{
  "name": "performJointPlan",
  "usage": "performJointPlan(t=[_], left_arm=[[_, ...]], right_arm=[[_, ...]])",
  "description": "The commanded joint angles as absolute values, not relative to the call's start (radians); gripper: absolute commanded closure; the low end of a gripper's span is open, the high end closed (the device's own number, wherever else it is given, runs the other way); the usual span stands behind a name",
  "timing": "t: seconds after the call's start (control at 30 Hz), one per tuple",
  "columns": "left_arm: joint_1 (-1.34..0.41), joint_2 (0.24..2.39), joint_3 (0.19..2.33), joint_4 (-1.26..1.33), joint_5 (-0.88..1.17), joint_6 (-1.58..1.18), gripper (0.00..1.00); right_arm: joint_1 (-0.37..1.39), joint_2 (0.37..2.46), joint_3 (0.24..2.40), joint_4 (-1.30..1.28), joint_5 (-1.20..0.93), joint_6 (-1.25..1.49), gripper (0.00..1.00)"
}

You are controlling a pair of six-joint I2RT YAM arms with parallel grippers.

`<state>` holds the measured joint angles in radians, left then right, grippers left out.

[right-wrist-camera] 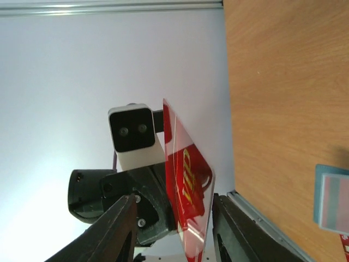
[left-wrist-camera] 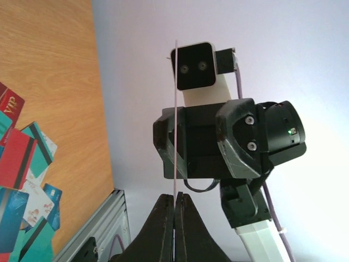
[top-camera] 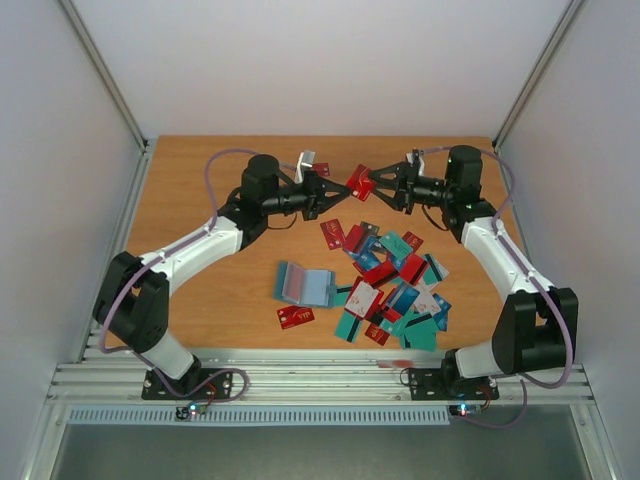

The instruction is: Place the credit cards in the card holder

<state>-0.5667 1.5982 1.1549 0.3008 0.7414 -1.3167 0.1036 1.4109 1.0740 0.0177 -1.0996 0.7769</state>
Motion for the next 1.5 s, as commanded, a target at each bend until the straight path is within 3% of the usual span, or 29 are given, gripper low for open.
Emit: performJointPlan(t=[0.0, 0.1, 0.3, 0.37, 0.57, 0.67, 1.0, 1.47], left_arm=[[-0.565, 1.613, 1.141, 0.438, 0.77, -1.372, 1.0], [-0.564, 1.611, 1.136, 0.44, 0.774, -1.375, 1.0], [-0.563, 1.604, 1.12, 0.451, 0.782, -1.382, 1.0], [-0.559, 1.602, 1.121, 0.449, 0.789, -1.375, 0.98], [-0.51, 1.551, 1.086, 0.425, 0.859, -1.324, 0.63], [-0.466, 1.502, 1.047, 0.422, 0.932, -1.282, 0.56], [-0.397, 1.459, 1.079, 0.353, 1.112, -1.161, 0.56], [-0.397, 1.478, 1.051, 0.603, 1.185, -1.336, 0.64]], right_arm=[[0.119, 1.44, 1.084, 0.166, -1.126, 0.863, 0.64], [0.129, 1.453, 1.092, 0.204, -1.126, 0.882, 0.71], [0.143, 1.467, 1.097, 0.222, -1.125, 0.887, 0.97], [0.143, 1.464, 1.097, 0.223, -1.129, 0.881, 0.99], [0.142, 1.47, 1.125, 0.234, -1.199, 0.844, 0.99], [0.143, 1.479, 1.127, 0.267, -1.25, 0.837, 0.99], [0.175, 1.491, 1.134, 0.381, -1.39, 0.814, 0.99], [0.293, 1.516, 1.189, 0.372, -1.407, 0.768, 0.99]])
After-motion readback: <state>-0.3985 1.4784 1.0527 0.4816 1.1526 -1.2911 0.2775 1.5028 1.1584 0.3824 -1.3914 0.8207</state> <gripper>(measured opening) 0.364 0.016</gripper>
